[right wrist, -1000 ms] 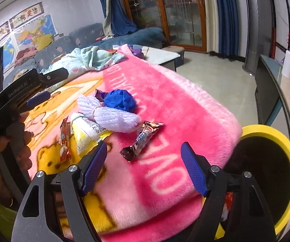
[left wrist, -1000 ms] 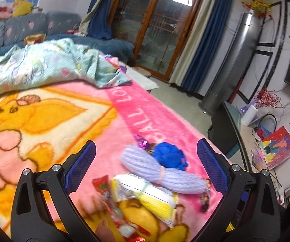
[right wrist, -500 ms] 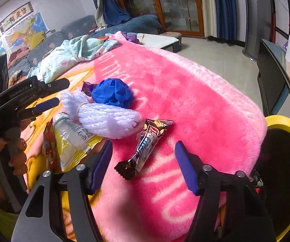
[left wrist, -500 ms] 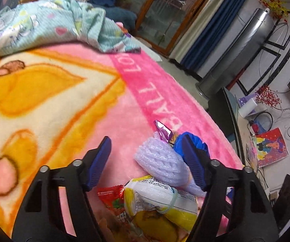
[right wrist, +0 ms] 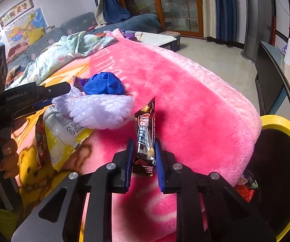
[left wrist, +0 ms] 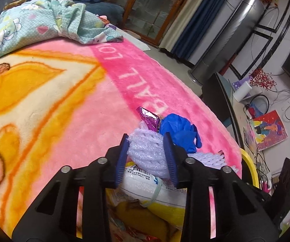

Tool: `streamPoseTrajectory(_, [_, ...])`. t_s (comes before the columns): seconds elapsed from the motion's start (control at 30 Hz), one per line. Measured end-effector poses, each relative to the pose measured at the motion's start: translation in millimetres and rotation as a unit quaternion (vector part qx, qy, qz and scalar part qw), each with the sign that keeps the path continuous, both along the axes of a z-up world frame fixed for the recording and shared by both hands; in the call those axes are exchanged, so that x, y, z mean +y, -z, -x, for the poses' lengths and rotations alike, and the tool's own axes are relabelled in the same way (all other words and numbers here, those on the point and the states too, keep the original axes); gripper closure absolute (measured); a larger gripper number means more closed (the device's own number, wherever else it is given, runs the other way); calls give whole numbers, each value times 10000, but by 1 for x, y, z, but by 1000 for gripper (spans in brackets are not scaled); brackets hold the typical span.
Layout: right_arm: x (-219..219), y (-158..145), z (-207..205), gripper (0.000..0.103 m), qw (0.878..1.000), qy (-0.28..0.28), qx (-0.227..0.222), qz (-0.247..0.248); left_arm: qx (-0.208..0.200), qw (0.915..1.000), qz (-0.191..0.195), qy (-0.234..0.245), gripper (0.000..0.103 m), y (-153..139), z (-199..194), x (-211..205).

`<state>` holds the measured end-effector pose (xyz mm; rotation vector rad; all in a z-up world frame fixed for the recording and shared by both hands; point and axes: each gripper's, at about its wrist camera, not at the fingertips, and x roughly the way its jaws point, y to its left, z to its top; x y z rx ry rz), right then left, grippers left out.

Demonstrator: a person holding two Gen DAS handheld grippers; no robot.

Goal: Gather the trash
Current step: 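Grasp the white foam net with the left tool while the right tool grasps the chocolate bar wrapper, then carry the foam net and chocolate wrapper over the yellow bin with both tools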

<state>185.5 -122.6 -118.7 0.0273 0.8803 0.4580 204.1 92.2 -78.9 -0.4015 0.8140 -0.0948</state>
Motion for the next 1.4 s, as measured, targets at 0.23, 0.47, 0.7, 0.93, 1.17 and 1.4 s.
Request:
streamPoseTrajectory(0.23, [-2,-2,3,85,10000,-47,38,-28,-153,9998,67,59,84,-10,16,-5])
streamPoseTrajectory(0.47, [-5,-3,4,86,9999,-42,124,-84,-181,9997,141,109,83,-17,29,-6])
streamPoseTrajectory(0.7, [-8,-7,4,86,9998,-9,176,-135,-195,9993,237,210,89,-23,46,-8])
streamPoseTrajectory(0.93, [-17,-15,5,86,9998,46,119,-149,-94,9984,323,456,91,-27,61,-18])
streamPoseTrajectory(1.17, [-35,-20,10,86,9999,101,55,-100,213,9965,274,757,92,-17,76,-36])
streamPoseTrajectory(1.4, [-60,-33,12,86,9994,286,-53,-171,194,9939,212,1062,92,-10,87,-65])
